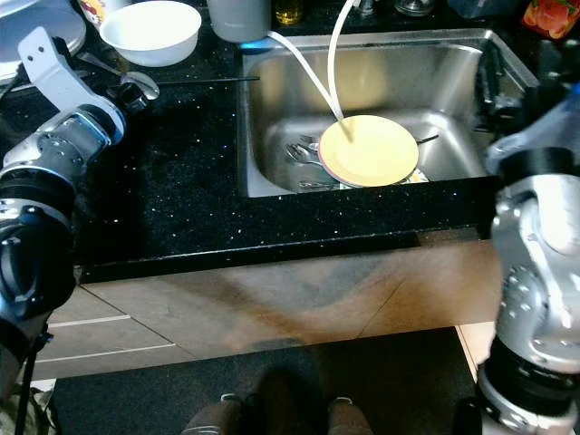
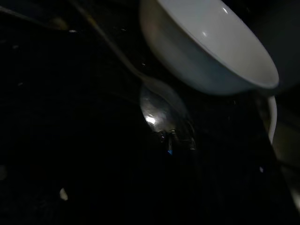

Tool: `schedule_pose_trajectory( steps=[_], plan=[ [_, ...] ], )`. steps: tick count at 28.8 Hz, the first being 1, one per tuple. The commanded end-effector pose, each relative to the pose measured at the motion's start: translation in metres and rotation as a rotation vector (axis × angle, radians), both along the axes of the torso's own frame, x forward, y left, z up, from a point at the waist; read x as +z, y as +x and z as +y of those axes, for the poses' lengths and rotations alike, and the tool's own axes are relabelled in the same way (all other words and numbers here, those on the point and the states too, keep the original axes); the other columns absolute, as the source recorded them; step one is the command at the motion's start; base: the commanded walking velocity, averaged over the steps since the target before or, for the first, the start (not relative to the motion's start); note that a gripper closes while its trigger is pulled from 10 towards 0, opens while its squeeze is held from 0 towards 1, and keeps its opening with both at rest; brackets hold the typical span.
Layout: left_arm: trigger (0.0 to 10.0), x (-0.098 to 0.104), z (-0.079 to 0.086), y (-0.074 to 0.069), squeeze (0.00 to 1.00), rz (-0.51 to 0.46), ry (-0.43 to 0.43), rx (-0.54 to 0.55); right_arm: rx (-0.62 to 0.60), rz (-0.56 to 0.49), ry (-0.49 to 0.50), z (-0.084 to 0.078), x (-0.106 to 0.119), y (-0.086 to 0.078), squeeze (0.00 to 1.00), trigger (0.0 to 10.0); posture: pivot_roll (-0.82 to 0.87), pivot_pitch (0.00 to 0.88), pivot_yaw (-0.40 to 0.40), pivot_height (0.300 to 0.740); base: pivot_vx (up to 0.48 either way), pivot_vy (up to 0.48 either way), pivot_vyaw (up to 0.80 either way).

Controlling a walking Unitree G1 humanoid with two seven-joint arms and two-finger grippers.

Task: Kitchen organization

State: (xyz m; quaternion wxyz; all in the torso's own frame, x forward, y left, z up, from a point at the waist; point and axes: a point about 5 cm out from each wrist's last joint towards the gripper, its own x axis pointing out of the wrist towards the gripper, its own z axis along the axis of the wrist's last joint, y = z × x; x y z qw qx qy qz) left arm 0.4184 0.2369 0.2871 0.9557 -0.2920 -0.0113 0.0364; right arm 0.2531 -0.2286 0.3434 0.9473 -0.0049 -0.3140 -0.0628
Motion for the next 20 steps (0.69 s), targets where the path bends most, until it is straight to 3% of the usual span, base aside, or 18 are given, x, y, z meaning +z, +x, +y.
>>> schedule_pose_trajectory(
  steps=[1,8,11,12,13,14,16,17,18,19,20],
  plan=[
    [0.0,-0.034,-0.004,-0.001,0.0,0.128,-0.078,0.007,-0.017,-0.014,0.004,-0.004,0.003,-0.008,0.0,10.0,-0.21,0.268,0.027,0.74,0.0,0.0,0.0],
    [0.0,-0.01,-0.003,0.0,0.0,0.012,-0.119,-0.044,-0.004,-0.028,0.025,-0.003,0.005,0.001,0.0,10.0,-0.17,0.201,0.025,0.74,0.0,0.0,0.0],
    [0.0,0.023,0.004,-0.002,0.0,-0.125,-0.085,-0.098,0.007,-0.06,0.032,-0.002,0.011,0.004,0.0,10.0,-0.15,0.145,0.027,0.74,0.0,0.0,0.0],
    [2.1,0.033,0.007,-0.003,0.0,-0.163,-0.048,-0.1,0.008,-0.07,0.034,-0.002,0.013,0.004,0.0,10.0,-0.15,0.139,0.027,0.74,0.0,0.0,0.0],
    [9.3,0.041,0.012,-0.005,0.0,-0.188,0.032,-0.058,0.007,-0.076,0.036,-0.003,0.014,0.005,0.0,10.0,-0.14,0.118,0.03,0.74,0.0,0.0,0.0],
    [10.0,0.048,0.018,-0.007,0.0,-0.2,0.12,-0.002,0.006,-0.081,0.039,-0.003,0.015,0.006,0.0,10.0,-0.14,0.112,0.03,0.74,0.0,0.0,0.0],
    [10.0,0.059,0.027,-0.011,0.0,-0.218,0.267,0.105,0.006,-0.088,0.045,-0.004,0.015,0.008,0.0,10.0,-0.13,0.093,0.033,0.74,0.0,0.0,0.0],
    [10.0,0.069,0.02,-0.013,0.0,-0.29,0.455,0.095,0.011,-0.092,0.053,-0.004,0.014,0.011,0.0,10.0,-0.12,0.061,0.031,0.74,0.0,0.0,0.0],
    [10.0,0.069,0.02,-0.013,0.0,-0.29,0.455,0.095,0.011,-0.092,0.053,-0.004,0.014,0.011,0.0,10.0,-0.12,0.061,0.031,0.74,0.0,0.0,0.0],
    [10.0,0.075,0.002,-0.015,0.0,-0.385,0.618,-0.003,0.026,-0.089,0.053,0.0,0.012,0.013,0.0,10.0,-0.11,0.044,0.027,0.74,0.0,0.0,0.0],
    [10.0,0.075,0.002,-0.015,0.0,-0.385,0.618,-0.003,0.026,-0.089,0.053,0.0,0.012,0.013,0.0,10.0,-0.11,0.044,0.027,0.74,0.0,0.0,0.0]
  ],
)
